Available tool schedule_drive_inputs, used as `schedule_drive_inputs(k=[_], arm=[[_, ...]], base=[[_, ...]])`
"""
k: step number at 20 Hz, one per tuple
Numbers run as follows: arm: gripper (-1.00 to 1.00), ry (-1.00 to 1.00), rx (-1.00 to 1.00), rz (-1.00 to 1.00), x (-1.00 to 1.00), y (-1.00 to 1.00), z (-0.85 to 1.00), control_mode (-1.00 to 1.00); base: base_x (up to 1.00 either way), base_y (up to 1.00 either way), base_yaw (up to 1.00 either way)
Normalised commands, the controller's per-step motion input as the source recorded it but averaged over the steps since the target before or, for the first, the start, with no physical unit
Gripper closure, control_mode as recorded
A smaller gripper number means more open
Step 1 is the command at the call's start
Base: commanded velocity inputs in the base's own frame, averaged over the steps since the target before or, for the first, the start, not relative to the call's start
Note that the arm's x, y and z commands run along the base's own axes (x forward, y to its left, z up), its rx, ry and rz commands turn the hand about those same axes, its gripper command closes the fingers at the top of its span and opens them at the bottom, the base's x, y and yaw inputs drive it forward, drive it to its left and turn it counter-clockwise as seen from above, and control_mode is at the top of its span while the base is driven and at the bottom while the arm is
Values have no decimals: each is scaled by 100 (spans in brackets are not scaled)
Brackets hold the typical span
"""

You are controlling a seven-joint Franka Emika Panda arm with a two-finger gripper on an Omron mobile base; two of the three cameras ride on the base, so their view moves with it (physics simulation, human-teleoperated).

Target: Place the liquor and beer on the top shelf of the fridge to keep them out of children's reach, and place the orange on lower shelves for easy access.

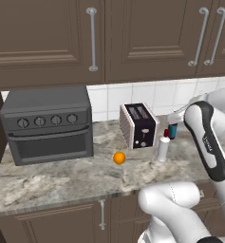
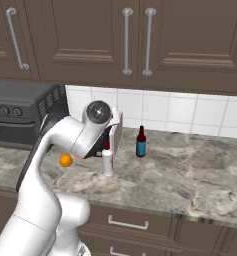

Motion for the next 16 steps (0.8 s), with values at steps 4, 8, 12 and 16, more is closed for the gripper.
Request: schedule_drive_inputs(k=[4, 8, 12, 16], arm=[[-100, 0, 0, 21, 0, -29, -11, -100], [-100, 0, 0, 22, 0, -24, -21, -100], [-100, -1, 0, 21, 0, -29, -44, -100], [-100, -8, 0, 18, 0, -23, -59, -100]], base=[[0, 0, 0], [0, 0, 0], [0, 0, 0], [0, 0, 0]])
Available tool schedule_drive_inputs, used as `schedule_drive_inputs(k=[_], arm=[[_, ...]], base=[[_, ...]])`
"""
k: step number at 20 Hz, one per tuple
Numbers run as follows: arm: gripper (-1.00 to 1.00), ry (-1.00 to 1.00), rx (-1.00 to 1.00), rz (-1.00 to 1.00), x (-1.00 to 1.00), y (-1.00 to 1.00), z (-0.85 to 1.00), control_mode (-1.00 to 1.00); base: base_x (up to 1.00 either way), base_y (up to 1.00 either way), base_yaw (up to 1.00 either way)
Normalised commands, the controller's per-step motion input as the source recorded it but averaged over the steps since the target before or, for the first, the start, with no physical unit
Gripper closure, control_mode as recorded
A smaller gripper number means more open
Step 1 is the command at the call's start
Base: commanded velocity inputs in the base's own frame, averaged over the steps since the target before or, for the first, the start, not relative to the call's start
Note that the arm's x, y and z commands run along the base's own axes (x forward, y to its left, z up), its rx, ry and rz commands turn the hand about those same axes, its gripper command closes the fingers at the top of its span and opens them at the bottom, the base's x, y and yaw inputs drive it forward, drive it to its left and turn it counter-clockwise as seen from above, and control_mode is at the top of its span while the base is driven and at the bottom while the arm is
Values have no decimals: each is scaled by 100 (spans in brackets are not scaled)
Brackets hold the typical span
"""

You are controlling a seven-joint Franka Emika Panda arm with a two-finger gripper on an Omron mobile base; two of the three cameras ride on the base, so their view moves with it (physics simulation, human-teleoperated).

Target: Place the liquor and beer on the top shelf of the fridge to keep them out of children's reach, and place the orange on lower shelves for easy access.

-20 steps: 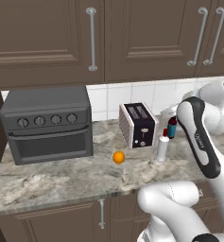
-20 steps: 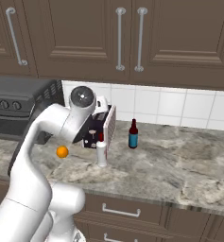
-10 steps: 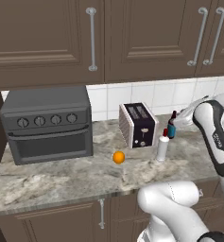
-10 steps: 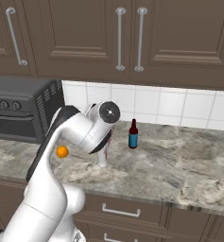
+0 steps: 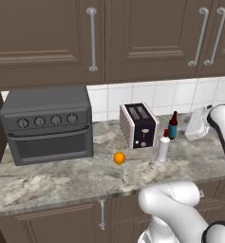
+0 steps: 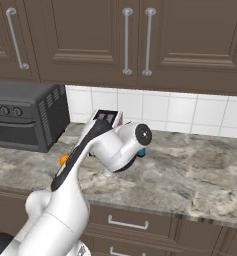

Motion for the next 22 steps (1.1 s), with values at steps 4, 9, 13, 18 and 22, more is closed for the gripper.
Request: schedule_drive_inputs(k=[4, 9, 13, 18, 22], arm=[[-100, -15, 2, 14, 0, -9, -61, -100], [-100, -9, 5, 10, 2, -2, -39, -100], [-100, 0, 7, 7, 13, 0, -21, -100], [-100, 0, 11, 5, 19, -1, -14, -100], [-100, 0, 13, 2, 23, -5, -10, -100]], base=[[0, 0, 0], [0, 0, 0], [0, 0, 0], [0, 0, 0], [0, 0, 0]])
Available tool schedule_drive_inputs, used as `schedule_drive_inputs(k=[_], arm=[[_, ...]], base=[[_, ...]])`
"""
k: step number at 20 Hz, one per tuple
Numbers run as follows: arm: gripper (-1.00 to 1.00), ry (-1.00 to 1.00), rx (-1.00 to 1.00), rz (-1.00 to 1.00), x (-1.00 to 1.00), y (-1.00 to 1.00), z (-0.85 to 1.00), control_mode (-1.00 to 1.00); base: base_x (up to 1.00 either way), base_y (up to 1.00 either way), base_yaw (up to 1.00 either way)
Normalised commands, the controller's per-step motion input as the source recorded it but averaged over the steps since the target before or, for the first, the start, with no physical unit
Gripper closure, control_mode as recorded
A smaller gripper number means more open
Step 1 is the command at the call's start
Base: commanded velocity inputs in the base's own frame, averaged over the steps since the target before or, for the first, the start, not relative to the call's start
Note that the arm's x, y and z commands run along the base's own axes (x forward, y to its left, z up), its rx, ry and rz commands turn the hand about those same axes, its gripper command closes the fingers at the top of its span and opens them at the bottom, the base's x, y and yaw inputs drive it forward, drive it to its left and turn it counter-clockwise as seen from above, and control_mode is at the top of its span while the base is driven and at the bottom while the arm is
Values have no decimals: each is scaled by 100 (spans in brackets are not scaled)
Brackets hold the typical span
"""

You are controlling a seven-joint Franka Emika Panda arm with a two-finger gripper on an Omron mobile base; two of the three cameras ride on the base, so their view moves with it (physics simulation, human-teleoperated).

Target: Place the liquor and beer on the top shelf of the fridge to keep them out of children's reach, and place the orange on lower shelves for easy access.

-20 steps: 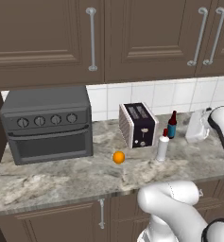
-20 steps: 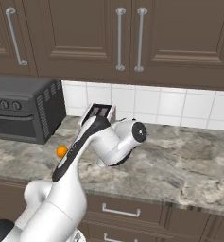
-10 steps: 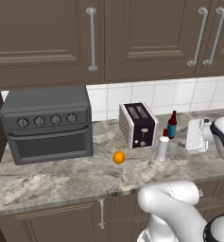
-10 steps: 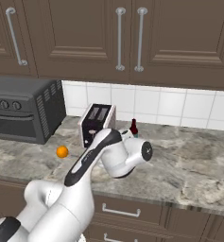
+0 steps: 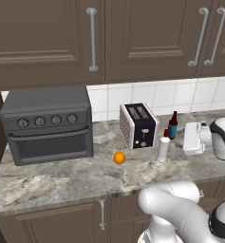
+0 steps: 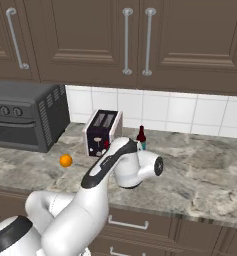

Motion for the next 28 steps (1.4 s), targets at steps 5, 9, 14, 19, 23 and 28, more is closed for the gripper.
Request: schedule_drive_inputs(k=[5, 9, 14, 19, 23, 28], arm=[[-100, 0, 9, 0, 29, -6, -12, -100], [-100, 0, 6, 0, 29, -2, -17, -100], [-100, 0, 3, 1, 22, 0, -21, -100], [-100, 0, 0, 1, 24, 0, -22, -100], [-100, 1, 0, 1, 24, 0, -21, -100], [-100, 1, 0, 1, 23, 0, -21, -100]], base=[[0, 0, 0], [0, 0, 0], [0, 0, 0], [0, 0, 0], [0, 0, 0], [0, 0, 0]])
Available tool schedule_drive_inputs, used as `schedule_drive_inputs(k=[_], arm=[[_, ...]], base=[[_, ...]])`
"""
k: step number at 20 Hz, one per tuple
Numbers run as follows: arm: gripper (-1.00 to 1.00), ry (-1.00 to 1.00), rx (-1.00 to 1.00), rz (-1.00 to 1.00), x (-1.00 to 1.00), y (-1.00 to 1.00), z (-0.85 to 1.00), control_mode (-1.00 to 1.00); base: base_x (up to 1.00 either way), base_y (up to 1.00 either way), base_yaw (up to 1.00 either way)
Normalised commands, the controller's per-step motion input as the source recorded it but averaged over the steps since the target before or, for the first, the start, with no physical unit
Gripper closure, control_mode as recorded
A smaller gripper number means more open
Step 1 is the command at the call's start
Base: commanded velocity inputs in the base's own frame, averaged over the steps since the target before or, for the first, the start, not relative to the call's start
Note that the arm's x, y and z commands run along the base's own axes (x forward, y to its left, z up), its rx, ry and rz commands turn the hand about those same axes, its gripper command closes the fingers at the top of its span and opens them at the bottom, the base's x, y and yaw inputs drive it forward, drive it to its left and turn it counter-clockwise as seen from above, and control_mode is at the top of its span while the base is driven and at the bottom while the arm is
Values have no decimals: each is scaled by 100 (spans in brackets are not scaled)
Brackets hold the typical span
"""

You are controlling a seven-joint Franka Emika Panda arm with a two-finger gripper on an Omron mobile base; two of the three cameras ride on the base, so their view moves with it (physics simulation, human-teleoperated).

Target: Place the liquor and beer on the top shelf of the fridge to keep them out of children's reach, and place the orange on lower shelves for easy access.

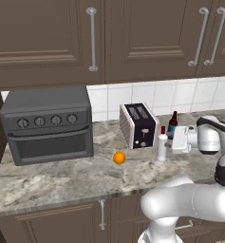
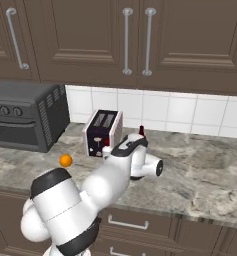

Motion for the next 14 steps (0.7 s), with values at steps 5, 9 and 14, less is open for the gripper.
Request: schedule_drive_inputs(k=[5, 9, 14], arm=[[-100, 3, 0, 2, 13, 0, -15, -100], [-100, 4, 0, 6, 0, 0, -3, -100], [-100, 1, 0, 6, -20, 0, 0, -100]], base=[[0, 0, 0], [0, 0, 0], [0, 0, 0]])
